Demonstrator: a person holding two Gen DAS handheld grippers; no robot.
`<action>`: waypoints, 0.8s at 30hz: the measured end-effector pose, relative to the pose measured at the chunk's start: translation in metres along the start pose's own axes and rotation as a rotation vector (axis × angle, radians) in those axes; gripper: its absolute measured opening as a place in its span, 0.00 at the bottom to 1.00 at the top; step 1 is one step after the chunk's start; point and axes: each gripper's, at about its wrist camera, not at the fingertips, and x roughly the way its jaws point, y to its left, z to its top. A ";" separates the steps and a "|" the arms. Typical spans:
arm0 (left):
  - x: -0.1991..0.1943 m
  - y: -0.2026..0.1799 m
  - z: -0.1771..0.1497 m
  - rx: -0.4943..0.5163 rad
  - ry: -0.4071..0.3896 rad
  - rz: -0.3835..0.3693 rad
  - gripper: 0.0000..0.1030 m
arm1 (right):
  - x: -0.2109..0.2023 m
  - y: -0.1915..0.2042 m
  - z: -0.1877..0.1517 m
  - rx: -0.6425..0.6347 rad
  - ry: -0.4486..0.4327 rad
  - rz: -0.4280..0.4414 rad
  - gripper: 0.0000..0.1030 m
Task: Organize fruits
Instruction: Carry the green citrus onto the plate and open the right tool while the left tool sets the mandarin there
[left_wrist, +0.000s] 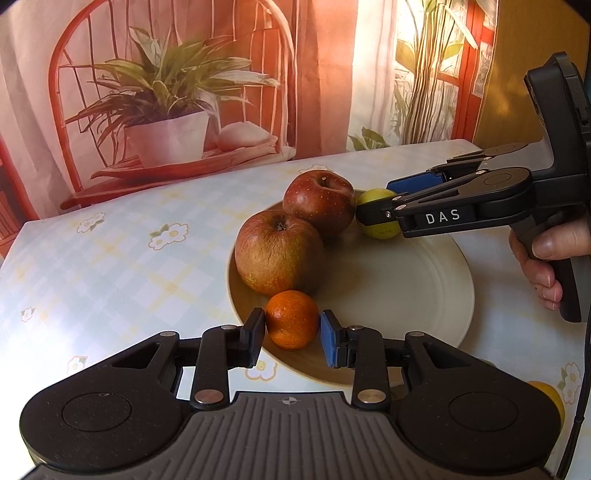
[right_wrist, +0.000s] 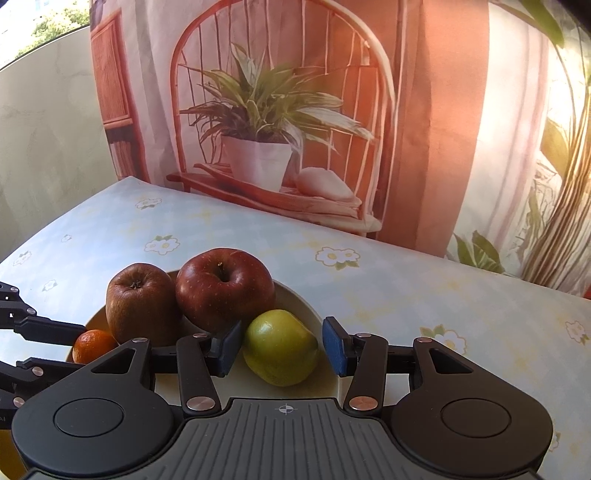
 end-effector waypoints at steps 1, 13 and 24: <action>-0.001 0.000 0.000 -0.001 -0.002 0.003 0.34 | -0.002 0.000 0.000 0.002 -0.001 -0.001 0.43; -0.022 0.009 0.002 -0.057 -0.037 0.022 0.38 | -0.030 -0.003 -0.003 0.036 -0.013 -0.018 0.43; -0.056 0.013 0.003 -0.079 -0.089 0.022 0.38 | -0.068 0.003 -0.016 0.079 -0.028 -0.020 0.43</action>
